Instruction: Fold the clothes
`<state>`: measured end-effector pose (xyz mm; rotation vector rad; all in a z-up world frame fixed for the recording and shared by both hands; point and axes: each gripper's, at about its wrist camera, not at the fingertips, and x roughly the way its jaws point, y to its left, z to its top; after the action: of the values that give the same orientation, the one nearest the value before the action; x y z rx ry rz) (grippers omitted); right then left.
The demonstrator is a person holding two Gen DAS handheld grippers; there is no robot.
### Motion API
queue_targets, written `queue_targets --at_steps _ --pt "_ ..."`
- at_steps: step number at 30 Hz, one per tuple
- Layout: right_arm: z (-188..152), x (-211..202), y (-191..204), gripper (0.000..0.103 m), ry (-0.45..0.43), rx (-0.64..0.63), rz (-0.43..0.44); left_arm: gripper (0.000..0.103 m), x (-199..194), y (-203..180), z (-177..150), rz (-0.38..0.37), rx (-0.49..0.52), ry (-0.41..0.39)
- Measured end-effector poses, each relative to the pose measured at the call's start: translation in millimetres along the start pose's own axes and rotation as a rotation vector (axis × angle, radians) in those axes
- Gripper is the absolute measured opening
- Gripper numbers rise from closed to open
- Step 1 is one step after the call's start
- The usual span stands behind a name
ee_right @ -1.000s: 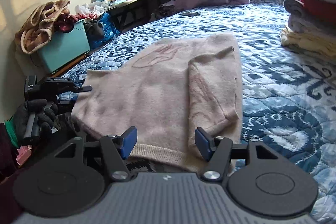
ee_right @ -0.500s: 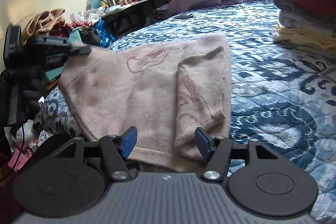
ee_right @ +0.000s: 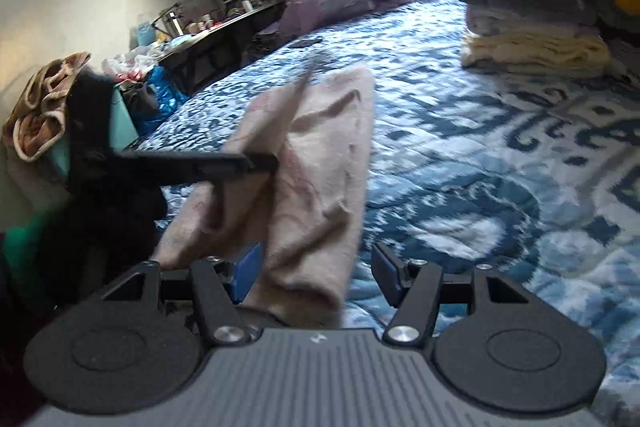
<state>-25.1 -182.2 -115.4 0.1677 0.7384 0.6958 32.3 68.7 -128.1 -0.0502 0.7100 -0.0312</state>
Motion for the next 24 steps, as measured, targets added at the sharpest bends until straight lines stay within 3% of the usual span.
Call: queue_targets --at_steps 2,3,7,10,12,21,24 --pt "-2 0 -4 0.061 0.006 0.014 -0.008 0.041 -19 4 2 -0.069 0.001 -0.027" --pt "-2 1 -5 0.061 0.009 0.013 -0.009 0.042 -31 8 4 -0.105 0.000 -0.042" --pt "0 6 -2 0.061 0.023 -0.001 0.005 0.040 -79 60 10 -0.038 -0.034 -0.116" --pt "3 17 11 0.061 0.041 -0.014 0.051 0.036 -98 101 3 0.036 -0.041 -0.107" --pt "5 26 21 0.061 0.056 -0.018 0.086 0.035 -105 112 -3 0.044 -0.019 -0.077" --pt "15 60 53 0.054 0.110 0.000 0.124 0.031 -97 94 -37 -0.067 0.118 -0.017" --pt "20 59 51 0.053 0.091 -0.005 0.097 0.031 -68 84 -61 -0.066 0.197 0.062"
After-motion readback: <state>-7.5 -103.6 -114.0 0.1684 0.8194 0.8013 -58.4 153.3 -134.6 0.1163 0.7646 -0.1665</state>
